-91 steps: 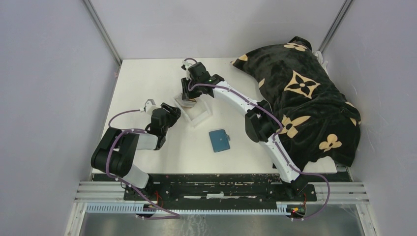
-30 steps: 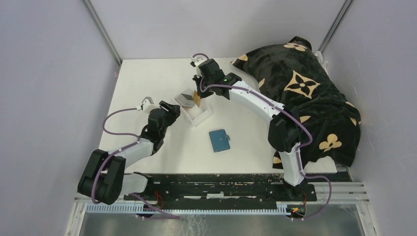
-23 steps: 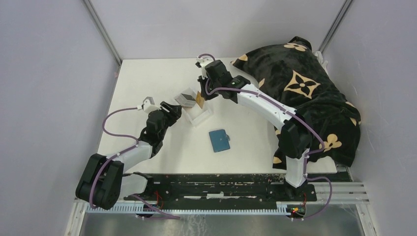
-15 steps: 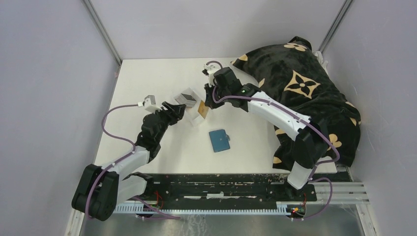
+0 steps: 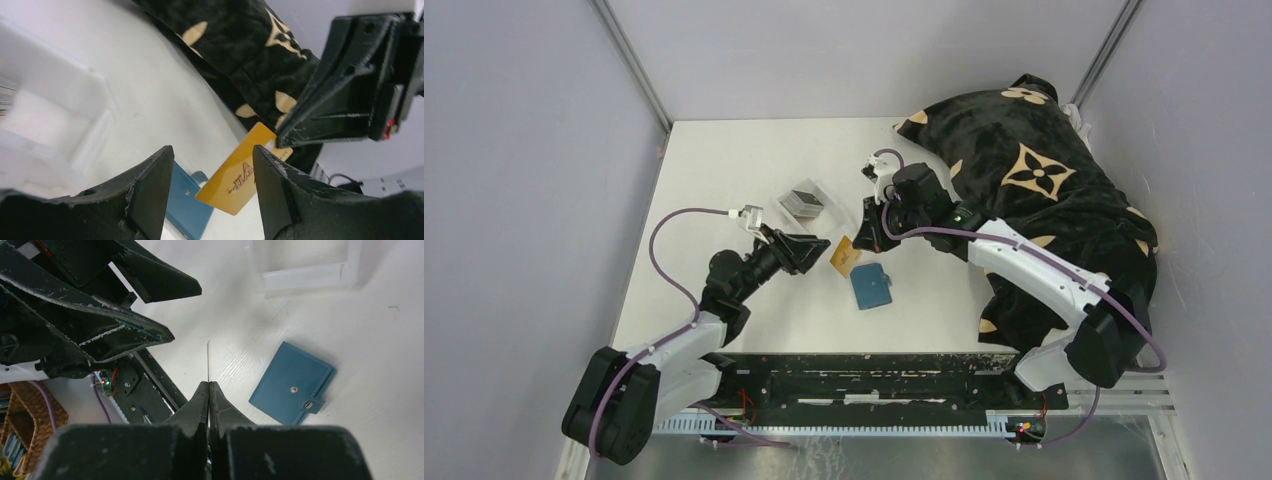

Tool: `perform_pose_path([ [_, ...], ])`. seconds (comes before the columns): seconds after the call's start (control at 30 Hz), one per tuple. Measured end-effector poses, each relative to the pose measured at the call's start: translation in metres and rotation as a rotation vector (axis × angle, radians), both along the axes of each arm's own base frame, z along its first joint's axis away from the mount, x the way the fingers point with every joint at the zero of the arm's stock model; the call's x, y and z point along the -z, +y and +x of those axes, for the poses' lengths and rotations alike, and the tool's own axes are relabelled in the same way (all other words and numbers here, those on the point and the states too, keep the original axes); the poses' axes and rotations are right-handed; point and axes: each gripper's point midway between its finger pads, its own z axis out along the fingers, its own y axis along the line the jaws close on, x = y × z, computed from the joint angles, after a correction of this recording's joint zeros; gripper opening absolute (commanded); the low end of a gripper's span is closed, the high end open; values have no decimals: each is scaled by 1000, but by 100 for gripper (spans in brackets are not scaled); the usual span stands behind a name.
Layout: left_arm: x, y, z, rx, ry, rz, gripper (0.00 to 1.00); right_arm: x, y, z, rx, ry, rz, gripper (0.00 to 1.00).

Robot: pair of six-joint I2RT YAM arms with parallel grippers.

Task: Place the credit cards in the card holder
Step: Pick up the credit card from the storage box.

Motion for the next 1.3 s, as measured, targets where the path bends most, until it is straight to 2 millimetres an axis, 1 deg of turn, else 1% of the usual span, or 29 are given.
perform_pose_path([
  [0.1,-2,-13,-22,95,-38,-2,67,-1,-5,-13,-9,19,21,1],
  [0.2,-5,-23,-39,173,-64,-1,68,-2,-9,-23,-18,39,37,1],
  [0.33,-10,-31,-58,250,-97,-5,68,-5,-13,-33,-30,57,54,1],
  [0.5,-15,-35,-69,295,-131,-1,69,-13,-15,-43,-46,70,87,1],
  [0.63,-12,-35,-72,306,-135,6,68,-16,-15,-51,-65,87,107,1],
  [0.8,-5,-39,-76,350,-120,20,67,-15,-13,-59,-94,125,123,1],
  [0.97,8,-45,-80,406,-89,34,61,-12,-8,-62,-121,151,132,1],
  [1.03,12,-47,-83,431,-82,37,56,-7,-6,-62,-128,166,128,1],
  [1.07,12,-48,-85,442,-86,37,51,-5,-5,-62,-130,172,125,1],
  [1.13,9,-49,-88,464,-103,33,35,2,-3,-60,-132,189,117,1],
  [1.23,4,-50,-91,482,-126,23,5,10,-1,-59,-139,220,111,1],
  [1.3,4,-49,-90,480,-123,19,3,13,-1,-58,-141,237,111,1],
])
